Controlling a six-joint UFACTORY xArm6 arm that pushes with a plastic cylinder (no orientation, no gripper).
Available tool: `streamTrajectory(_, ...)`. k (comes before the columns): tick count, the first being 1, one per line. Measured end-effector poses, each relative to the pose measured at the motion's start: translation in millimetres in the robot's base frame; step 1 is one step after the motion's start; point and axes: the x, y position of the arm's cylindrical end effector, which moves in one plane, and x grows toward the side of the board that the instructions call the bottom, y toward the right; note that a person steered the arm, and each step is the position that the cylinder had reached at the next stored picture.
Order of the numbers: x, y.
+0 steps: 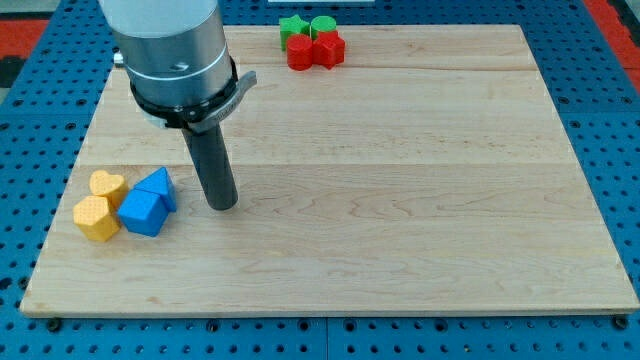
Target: Point your arm to the right of the red star
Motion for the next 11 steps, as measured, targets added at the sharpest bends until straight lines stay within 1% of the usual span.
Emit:
streamTrajectory(1,-31,41)
streamTrajectory(3,-92,205)
streamTrajectory(4,-146,266)
streamTrajectory(5,-208,279)
streamTrajectory(6,-256,279)
streamTrajectory(7,-281,266)
streamTrajectory(8,-284,218)
streamTrajectory(9,-287,199)
streamTrajectory(11,-238,191)
